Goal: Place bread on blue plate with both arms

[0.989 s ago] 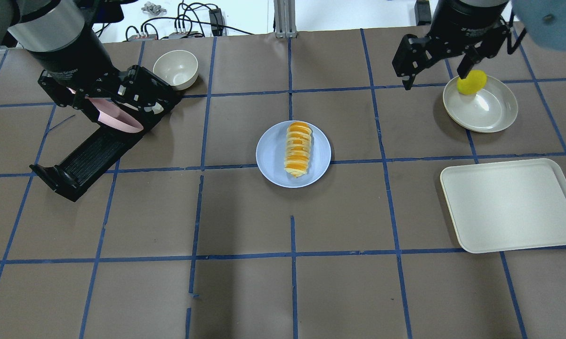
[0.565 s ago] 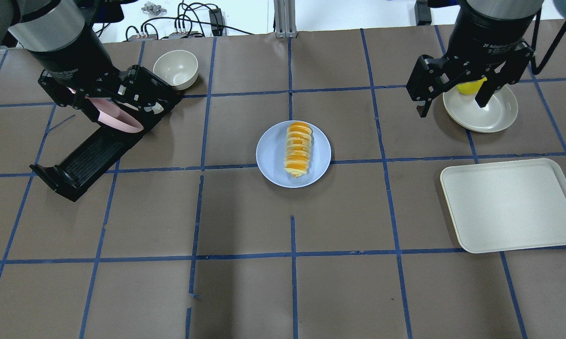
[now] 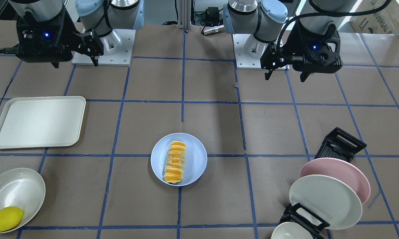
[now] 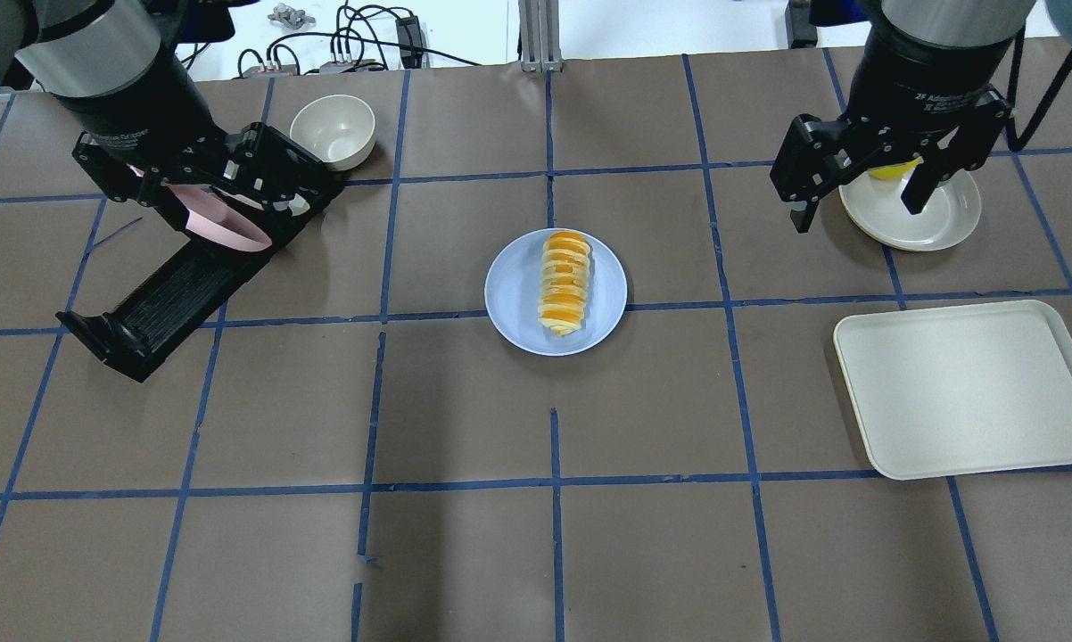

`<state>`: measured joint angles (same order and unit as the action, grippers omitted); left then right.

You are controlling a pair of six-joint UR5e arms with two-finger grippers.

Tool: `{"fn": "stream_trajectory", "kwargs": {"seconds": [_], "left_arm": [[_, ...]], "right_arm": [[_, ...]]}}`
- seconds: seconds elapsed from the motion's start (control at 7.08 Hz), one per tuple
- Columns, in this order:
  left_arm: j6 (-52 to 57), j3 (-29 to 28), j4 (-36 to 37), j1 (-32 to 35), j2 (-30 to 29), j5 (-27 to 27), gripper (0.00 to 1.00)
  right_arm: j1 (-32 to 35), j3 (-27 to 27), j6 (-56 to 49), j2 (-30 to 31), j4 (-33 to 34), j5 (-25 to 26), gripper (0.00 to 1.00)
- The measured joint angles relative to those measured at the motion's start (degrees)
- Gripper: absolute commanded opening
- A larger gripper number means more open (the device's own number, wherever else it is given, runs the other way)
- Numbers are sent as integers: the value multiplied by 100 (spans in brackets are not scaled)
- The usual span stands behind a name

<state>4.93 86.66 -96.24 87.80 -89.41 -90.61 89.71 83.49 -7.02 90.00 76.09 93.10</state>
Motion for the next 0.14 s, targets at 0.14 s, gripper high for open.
{"fn": "stream_trajectory", "kwargs": {"seconds": [0.14], "left_arm": [[0, 0, 0, 0, -3, 0, 100]], "right_arm": [[1, -7, 4, 11, 8, 62, 100]]}}
